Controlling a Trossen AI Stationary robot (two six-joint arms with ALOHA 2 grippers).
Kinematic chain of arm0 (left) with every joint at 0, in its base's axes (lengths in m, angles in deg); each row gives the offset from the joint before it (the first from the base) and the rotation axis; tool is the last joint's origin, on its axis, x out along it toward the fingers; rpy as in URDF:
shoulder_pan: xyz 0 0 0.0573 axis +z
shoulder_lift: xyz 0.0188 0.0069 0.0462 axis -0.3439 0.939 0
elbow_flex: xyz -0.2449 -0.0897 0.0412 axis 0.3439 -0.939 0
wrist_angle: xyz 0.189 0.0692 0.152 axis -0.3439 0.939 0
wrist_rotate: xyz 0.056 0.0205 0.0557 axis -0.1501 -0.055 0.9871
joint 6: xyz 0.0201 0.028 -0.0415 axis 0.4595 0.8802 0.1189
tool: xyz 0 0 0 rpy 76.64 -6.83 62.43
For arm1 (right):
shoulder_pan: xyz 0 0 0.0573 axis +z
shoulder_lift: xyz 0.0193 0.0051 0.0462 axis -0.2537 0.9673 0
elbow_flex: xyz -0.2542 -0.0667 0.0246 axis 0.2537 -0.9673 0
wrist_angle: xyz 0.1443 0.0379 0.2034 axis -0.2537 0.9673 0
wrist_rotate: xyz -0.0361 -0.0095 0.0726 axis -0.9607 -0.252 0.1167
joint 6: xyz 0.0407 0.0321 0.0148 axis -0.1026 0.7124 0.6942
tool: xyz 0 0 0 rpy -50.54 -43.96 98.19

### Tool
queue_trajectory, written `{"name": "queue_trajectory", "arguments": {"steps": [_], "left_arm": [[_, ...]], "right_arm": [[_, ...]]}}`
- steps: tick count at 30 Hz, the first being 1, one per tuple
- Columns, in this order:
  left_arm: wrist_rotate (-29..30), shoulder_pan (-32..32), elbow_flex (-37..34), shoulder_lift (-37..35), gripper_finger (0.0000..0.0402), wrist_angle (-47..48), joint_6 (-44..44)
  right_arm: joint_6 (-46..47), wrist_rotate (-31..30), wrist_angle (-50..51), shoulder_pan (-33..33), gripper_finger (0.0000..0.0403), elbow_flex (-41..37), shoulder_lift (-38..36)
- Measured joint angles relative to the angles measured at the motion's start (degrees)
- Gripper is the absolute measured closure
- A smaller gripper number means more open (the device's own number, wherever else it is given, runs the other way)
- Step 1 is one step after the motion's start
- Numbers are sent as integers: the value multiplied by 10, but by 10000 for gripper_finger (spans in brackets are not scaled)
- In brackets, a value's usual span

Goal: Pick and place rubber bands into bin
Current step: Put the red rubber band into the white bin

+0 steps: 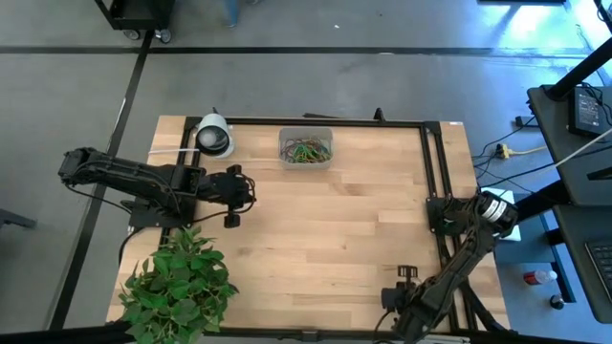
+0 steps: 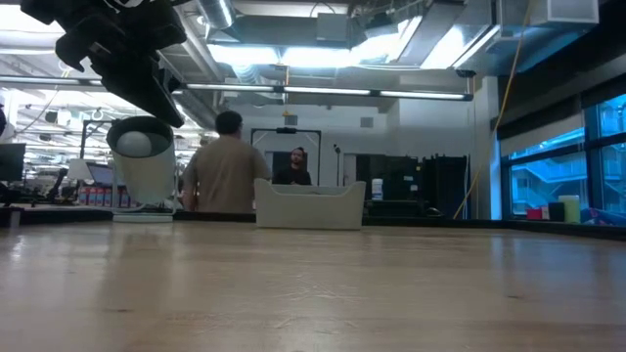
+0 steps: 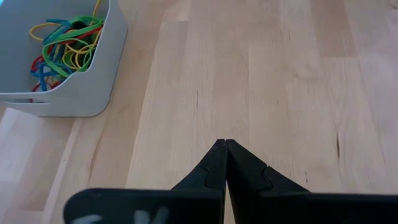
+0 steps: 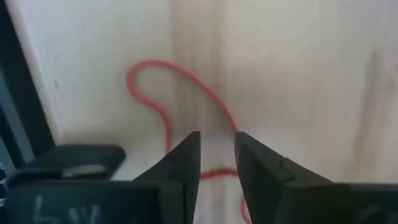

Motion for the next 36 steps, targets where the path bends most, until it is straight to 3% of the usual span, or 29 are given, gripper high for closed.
{"name": "queue_trajectory", "arguments": {"steps": [4, 10, 15, 20, 25, 30, 36], "left_arm": [[0, 0, 0, 0, 400, 0, 0], [0, 0, 0, 0, 400, -2, 0], [0, 0, 0, 0, 400, -2, 0], [-4, 0, 0, 0, 400, -2, -1], [-27, 0, 0, 0, 400, -2, -1], [-30, 0, 0, 0, 400, -2, -1], [-30, 0, 0, 0, 400, -2, -2]], "right_arm": [[5, 0, -29, -4, 301, -29, -4], [39, 7, -26, -27, 386, -32, -3], [46, 15, -4, -59, 399, 1, 3], [84, -79, 20, -106, 401, 47, -1], [82, -121, 40, -176, 402, 100, -2], [25, -147, 65, -262, 402, 155, -2], [-108, -156, 104, -370, 402, 217, -2]]}}
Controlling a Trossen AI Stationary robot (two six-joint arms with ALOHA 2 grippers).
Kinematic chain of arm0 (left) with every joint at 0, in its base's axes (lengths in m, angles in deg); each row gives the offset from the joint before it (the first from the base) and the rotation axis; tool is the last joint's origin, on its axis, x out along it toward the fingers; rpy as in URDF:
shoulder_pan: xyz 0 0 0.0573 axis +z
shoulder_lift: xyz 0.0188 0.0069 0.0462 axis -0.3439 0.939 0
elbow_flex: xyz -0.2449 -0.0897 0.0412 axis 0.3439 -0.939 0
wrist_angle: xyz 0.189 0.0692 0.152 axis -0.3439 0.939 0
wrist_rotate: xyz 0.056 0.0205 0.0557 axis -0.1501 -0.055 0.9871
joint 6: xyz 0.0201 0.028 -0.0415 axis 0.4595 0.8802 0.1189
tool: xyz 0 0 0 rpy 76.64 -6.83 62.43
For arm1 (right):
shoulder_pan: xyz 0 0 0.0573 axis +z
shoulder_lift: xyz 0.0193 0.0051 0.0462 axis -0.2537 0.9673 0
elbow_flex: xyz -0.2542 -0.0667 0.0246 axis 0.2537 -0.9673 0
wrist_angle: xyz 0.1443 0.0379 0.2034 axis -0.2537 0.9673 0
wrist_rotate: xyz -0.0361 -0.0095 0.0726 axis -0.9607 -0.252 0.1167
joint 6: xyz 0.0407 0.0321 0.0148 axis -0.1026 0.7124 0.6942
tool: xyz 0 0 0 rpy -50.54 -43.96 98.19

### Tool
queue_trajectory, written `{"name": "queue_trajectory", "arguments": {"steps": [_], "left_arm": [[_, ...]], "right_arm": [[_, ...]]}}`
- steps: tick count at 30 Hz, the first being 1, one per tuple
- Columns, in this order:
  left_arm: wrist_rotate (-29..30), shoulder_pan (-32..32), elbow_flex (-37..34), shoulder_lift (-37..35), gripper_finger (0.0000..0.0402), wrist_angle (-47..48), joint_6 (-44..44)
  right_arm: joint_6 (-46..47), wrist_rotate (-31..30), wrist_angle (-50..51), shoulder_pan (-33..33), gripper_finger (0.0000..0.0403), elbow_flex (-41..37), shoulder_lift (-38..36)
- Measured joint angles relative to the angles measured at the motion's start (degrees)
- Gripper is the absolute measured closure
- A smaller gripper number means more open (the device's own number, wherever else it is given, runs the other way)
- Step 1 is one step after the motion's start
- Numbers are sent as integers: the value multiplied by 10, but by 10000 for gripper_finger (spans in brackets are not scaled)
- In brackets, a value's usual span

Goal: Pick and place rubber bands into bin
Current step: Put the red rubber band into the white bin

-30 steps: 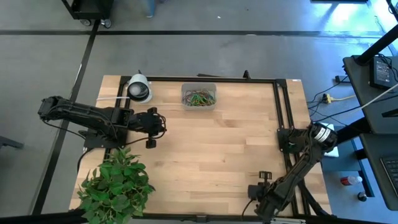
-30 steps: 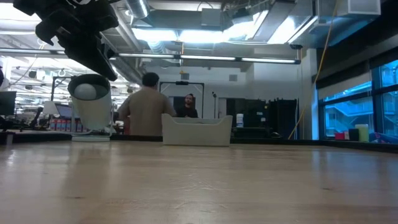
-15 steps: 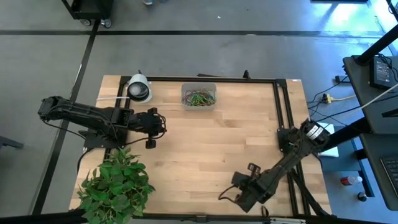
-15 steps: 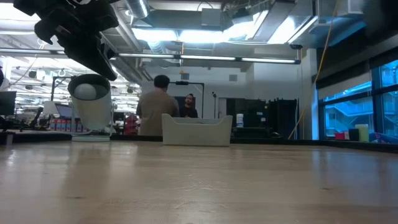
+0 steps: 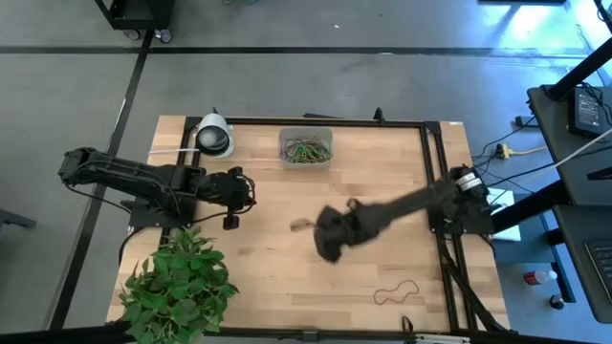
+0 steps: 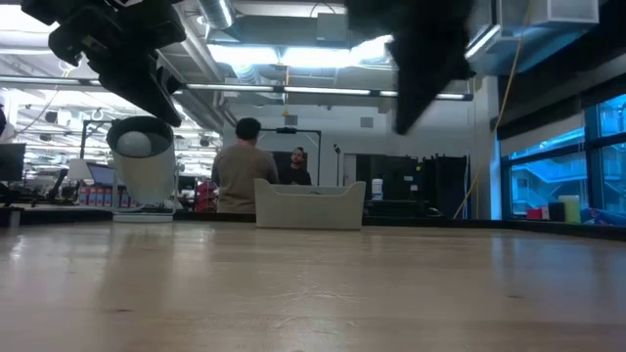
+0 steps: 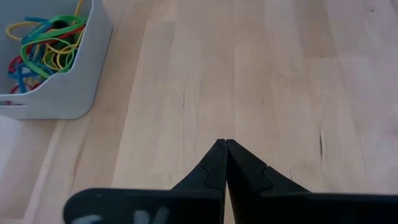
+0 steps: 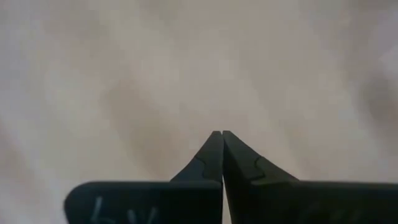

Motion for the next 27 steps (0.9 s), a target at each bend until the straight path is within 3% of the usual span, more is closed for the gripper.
{"name": "queue_trajectory", "arguments": {"steps": [5, 12, 17, 27], "left_arm": [[2, 0, 0, 0, 400, 0, -14], [0, 0, 0, 0, 400, 0, -43], [3, 0, 0, 0, 400, 0, -43], [4, 0, 0, 0, 400, 0, -43]], "right_arm": [[-131, 1, 0, -67, 403, 26, 0], [-200, 34, 9, -70, 403, 27, 0], [-164, 67, 34, -22, 403, 23, -1], [34, 122, 99, 121, 387, 23, 0]]}}
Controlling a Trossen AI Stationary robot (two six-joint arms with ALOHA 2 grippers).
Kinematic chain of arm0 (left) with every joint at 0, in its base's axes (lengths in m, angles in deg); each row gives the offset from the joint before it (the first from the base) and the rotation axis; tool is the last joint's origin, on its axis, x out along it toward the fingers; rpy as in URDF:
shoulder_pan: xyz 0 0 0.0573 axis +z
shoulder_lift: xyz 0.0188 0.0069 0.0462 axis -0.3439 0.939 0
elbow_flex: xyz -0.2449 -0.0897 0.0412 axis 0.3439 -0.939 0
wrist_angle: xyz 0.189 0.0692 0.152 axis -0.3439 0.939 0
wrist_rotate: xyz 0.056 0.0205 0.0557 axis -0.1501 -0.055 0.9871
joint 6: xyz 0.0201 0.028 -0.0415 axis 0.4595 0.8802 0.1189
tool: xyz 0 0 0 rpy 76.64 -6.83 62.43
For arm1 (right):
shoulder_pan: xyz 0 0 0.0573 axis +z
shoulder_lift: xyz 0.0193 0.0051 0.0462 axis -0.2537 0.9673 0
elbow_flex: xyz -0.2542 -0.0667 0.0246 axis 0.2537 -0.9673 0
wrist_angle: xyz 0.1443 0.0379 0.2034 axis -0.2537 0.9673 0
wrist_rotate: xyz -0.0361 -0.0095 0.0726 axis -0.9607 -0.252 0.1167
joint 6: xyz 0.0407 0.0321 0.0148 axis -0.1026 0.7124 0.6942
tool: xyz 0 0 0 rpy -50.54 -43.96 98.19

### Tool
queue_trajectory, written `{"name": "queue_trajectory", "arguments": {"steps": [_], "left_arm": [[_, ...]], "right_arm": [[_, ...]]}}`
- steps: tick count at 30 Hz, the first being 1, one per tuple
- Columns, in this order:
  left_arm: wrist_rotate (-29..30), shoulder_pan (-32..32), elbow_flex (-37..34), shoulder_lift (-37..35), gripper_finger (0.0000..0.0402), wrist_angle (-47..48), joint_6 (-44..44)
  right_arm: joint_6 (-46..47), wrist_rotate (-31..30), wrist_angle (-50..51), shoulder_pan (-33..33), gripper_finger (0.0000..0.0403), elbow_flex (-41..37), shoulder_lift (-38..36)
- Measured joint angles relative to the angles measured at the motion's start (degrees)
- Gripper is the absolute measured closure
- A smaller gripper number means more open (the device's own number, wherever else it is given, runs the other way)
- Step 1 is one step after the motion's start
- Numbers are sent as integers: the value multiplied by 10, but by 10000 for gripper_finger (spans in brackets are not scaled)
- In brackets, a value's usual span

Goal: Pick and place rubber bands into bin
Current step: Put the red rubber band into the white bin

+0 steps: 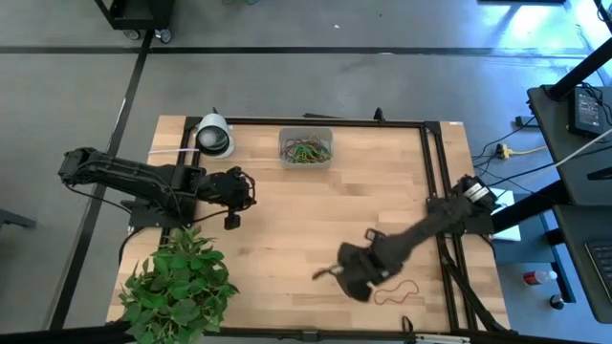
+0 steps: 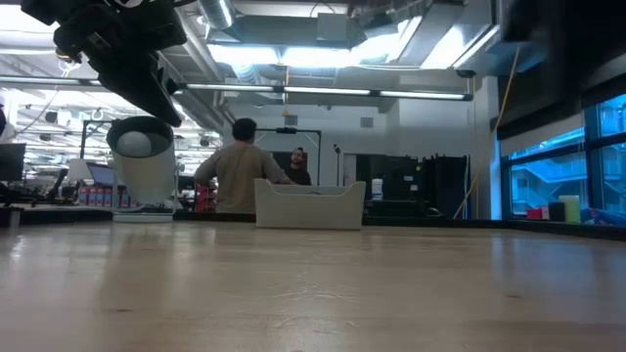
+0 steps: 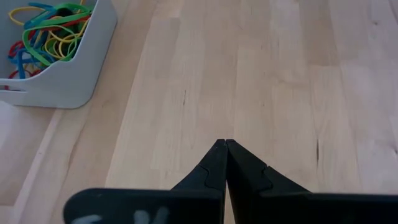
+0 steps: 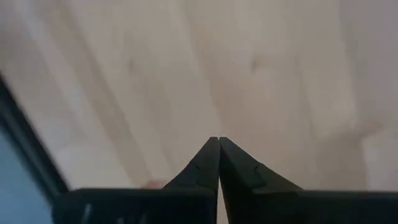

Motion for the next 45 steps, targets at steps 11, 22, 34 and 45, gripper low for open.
{"name": "queue_trajectory", "arguments": {"steps": [11, 22, 34, 45], "left_arm": [[0, 0, 0, 0, 400, 0, 0], [-4, 0, 0, 0, 400, 0, 0], [-4, 0, 0, 0, 400, 0, 0], [-13, 0, 0, 0, 400, 0, 0]], "right_arm": [[54, 67, -62, 103, 289, -80, 1], [113, 91, -179, 134, 285, -206, 2], [145, 144, -265, 135, 382, -277, -2], [145, 110, -178, 118, 401, -201, 4]]}}
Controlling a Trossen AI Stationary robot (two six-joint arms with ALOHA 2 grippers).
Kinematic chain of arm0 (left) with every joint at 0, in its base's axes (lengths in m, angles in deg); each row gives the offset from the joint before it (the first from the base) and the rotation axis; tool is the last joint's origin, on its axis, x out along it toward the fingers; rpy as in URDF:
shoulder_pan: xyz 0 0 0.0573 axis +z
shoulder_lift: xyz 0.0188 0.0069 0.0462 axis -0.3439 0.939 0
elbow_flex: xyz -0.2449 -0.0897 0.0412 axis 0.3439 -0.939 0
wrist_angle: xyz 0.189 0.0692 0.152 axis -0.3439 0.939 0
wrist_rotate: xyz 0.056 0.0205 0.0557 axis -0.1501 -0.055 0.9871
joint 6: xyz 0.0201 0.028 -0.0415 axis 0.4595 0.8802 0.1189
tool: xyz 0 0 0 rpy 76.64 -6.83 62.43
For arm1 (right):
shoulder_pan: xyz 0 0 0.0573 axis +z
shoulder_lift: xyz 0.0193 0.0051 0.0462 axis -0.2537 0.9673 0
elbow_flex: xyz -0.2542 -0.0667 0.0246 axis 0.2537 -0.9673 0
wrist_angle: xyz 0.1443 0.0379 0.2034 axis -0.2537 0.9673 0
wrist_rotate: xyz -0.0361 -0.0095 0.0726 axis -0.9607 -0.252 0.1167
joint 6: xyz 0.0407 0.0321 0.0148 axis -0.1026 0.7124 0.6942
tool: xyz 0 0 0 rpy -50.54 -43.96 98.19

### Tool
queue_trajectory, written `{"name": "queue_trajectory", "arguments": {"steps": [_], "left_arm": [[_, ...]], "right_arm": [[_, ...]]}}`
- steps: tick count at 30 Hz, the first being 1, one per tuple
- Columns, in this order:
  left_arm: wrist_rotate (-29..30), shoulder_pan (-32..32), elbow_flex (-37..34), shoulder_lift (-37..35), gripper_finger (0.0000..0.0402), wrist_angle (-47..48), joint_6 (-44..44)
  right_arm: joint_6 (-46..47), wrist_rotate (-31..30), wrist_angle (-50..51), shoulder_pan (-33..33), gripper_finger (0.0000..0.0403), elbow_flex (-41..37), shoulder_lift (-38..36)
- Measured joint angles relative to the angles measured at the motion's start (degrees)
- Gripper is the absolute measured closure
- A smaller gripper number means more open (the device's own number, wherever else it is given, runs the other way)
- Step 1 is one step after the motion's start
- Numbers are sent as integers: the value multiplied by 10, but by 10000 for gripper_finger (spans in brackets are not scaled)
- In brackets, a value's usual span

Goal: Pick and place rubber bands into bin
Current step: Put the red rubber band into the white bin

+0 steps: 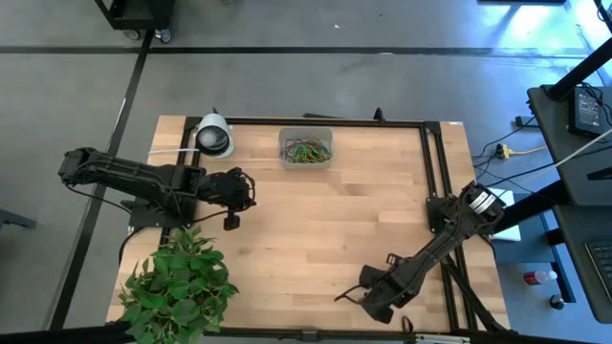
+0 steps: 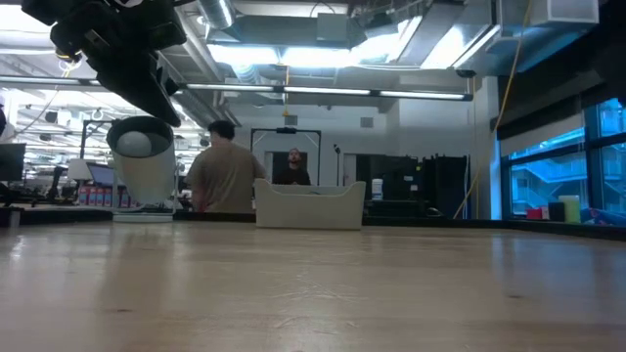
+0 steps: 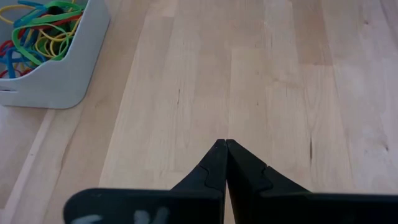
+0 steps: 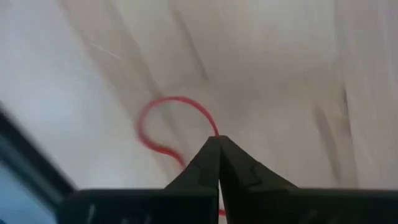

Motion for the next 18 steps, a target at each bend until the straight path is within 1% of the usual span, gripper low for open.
{"name": "queue_trajectory", "arguments": {"steps": [6, 12, 15, 18], "left_arm": [[-1, 0, 0, 0, 400, 0, 0], [-4, 0, 0, 0, 400, 0, 0], [-3, 0, 0, 0, 400, 0, 0], [0, 0, 0, 0, 400, 0, 0]], "right_arm": [[4, -68, 69, -10, 402, 68, 0], [-6, -171, 131, -47, 402, 146, -2], [-43, -211, 150, -80, 403, 175, -2], [-96, -225, 154, -121, 403, 197, -4]]}}
